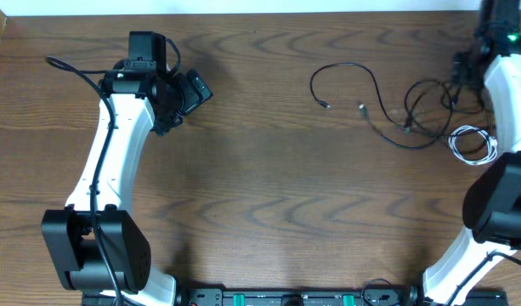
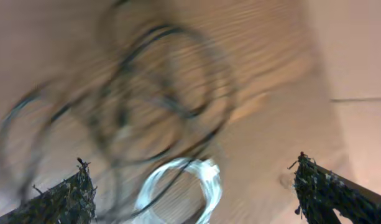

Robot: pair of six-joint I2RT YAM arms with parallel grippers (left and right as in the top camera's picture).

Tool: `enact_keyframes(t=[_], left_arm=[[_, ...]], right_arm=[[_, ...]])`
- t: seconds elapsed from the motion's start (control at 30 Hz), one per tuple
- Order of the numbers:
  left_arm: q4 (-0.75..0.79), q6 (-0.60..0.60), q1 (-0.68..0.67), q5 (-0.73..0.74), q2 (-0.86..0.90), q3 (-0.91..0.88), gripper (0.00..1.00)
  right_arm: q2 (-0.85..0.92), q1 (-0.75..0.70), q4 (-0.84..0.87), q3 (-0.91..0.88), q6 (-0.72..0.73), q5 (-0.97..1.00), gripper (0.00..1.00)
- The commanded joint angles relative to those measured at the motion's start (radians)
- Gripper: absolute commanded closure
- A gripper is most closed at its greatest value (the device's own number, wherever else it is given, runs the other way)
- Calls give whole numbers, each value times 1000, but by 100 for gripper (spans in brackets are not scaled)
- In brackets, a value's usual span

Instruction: Untangle cables

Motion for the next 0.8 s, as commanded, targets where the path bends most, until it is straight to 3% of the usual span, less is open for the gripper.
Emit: enact_keyframes(t=[0.0, 0.2, 0.77], left_arm=[[-4, 3, 3, 1, 0, 0, 2], [-4, 3, 3, 1, 0, 0, 2], [-4, 3, 3, 1, 0, 0, 2]], right_arm=[[5, -65, 56, 0, 39, -4, 1], [5, -108, 60, 0, 39, -357, 1], [5, -108, 56, 0, 39, -369, 1]])
